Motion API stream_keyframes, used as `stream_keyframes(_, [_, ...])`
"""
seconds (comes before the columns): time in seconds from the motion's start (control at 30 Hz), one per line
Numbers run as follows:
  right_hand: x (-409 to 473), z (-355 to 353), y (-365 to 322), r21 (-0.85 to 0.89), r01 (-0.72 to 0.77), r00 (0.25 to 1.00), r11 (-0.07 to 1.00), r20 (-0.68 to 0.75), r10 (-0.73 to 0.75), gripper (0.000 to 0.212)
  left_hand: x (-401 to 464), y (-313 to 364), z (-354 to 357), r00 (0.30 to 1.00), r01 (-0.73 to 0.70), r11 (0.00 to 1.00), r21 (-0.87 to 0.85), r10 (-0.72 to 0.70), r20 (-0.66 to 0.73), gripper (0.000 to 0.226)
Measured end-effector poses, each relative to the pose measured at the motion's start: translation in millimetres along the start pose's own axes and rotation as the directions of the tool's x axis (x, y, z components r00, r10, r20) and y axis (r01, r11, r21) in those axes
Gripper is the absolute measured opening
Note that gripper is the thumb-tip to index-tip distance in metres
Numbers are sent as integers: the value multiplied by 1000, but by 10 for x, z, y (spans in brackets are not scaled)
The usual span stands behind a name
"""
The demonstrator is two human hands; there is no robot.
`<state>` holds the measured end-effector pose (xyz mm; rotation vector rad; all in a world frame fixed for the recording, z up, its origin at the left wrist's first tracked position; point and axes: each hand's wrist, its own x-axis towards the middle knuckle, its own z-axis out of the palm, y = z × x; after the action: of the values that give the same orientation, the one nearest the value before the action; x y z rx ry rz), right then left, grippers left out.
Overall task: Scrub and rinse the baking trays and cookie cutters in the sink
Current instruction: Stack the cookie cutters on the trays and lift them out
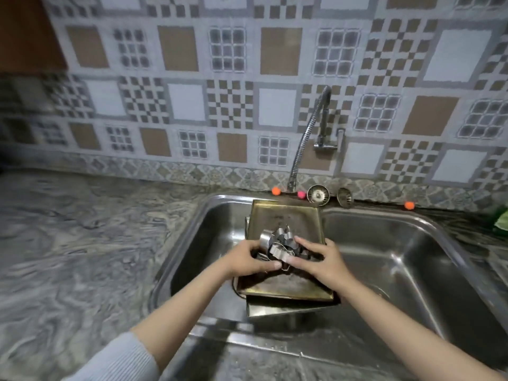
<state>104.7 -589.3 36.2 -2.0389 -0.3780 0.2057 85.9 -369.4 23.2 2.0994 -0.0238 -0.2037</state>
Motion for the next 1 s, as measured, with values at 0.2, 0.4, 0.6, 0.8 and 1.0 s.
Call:
stream_keyframes(0.2, [207,1350,-540,91,18,1000,996,21,-19,59,-618,-668,-1149,996,68,998,-8,-68,-53,28])
stream_keyframes(0.4, [740,2237,-942,158,28,999,987,-28,-24,74,-702,-1134,-2056,978,85,996,-29,-89,-188,38])
stream_keyframes(0.6, [1438,2724,-1208,178,-2,999,984,-45,10,66,-329,-1372,-2713,967,107,990,-92,-126,-223,29])
stream_keyframes(0.8, [2320,3071,-1212,209,-17,999,978,-30,24,74,371,-1685,-3247,955,126,986,-108,-150,-257,28])
stream_keyframes(1.0, [2970,3417,-1022,207,-101,992,973,-48,113,74,899,-1998,-3529,954,166,979,-121,-190,-232,31])
